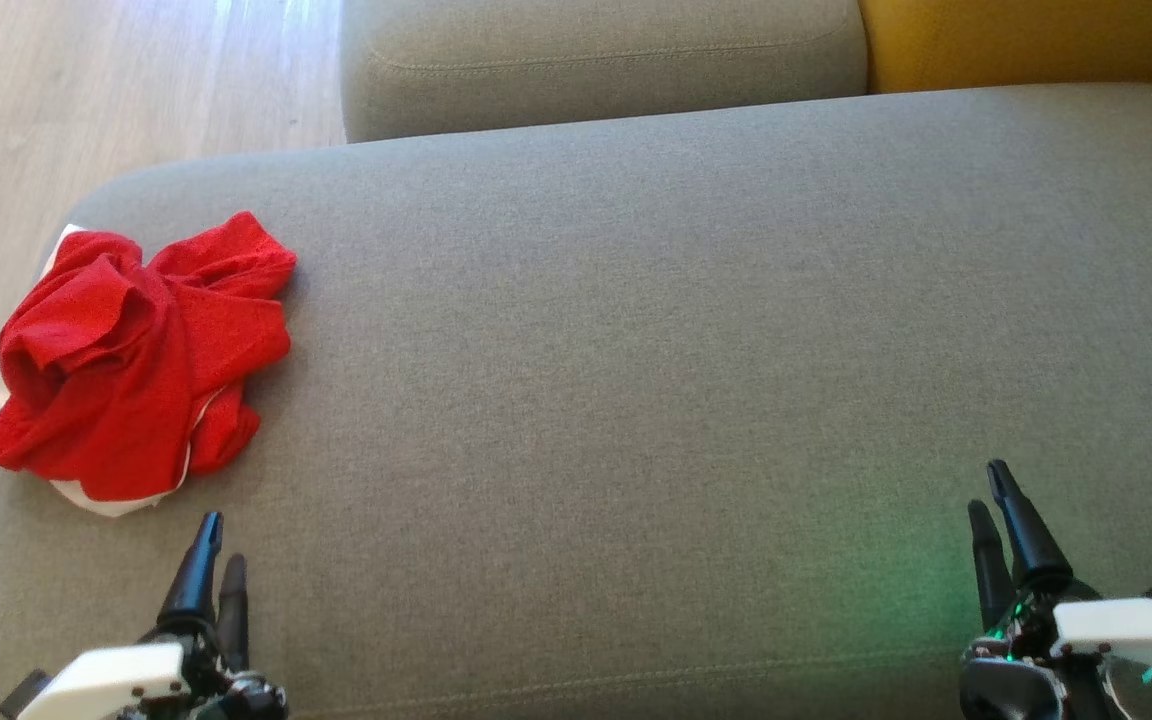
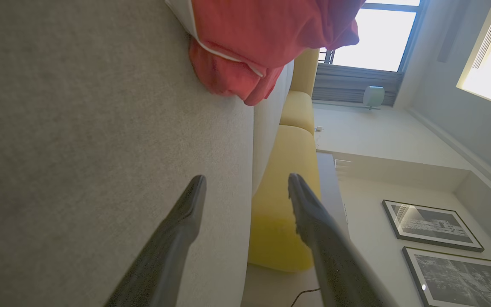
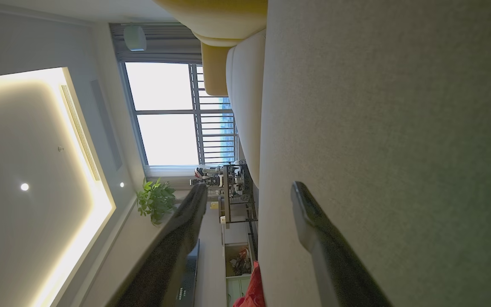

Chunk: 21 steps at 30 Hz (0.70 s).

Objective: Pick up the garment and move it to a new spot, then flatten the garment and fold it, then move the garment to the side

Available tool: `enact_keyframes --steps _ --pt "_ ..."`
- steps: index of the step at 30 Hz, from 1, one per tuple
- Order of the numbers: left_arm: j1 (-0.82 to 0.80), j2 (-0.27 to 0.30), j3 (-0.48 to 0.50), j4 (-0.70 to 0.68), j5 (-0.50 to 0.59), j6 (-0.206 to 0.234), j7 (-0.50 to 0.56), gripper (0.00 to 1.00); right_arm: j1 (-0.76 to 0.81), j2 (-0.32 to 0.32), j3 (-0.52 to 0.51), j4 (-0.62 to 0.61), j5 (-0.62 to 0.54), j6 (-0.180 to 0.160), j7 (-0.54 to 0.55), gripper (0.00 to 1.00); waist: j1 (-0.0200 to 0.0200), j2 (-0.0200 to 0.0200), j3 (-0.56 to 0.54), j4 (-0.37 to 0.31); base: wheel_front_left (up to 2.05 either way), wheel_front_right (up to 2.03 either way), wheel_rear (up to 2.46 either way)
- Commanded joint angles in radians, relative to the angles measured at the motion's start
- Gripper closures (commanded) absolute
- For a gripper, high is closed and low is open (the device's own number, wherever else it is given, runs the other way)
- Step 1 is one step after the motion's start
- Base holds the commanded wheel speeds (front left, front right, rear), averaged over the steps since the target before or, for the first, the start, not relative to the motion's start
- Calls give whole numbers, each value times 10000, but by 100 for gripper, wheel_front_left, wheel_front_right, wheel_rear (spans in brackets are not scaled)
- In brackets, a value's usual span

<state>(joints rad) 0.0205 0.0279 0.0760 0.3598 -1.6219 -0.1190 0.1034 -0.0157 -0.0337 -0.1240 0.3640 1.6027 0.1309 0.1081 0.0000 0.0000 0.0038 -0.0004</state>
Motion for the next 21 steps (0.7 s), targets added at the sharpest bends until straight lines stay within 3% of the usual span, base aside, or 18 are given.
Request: enact_keyframes --steps 1,14,21 --pt "-422 73 16 -359 41 -33 -81 0 -337 -43 15 -347 -51 0 -82 0 0 0 0 -3 0 0 0" --pt "-454 89 217 -672 417 -42 -461 0 -469 -56 164 -525 -654 0 -467 0 0 0 18 -37 0 0 0" --pt "-566 97 531 -871 898 -47 -665 0 -609 -63 91 -706 -1656 0 -674 0 0 0 26 -43 0 0 0"
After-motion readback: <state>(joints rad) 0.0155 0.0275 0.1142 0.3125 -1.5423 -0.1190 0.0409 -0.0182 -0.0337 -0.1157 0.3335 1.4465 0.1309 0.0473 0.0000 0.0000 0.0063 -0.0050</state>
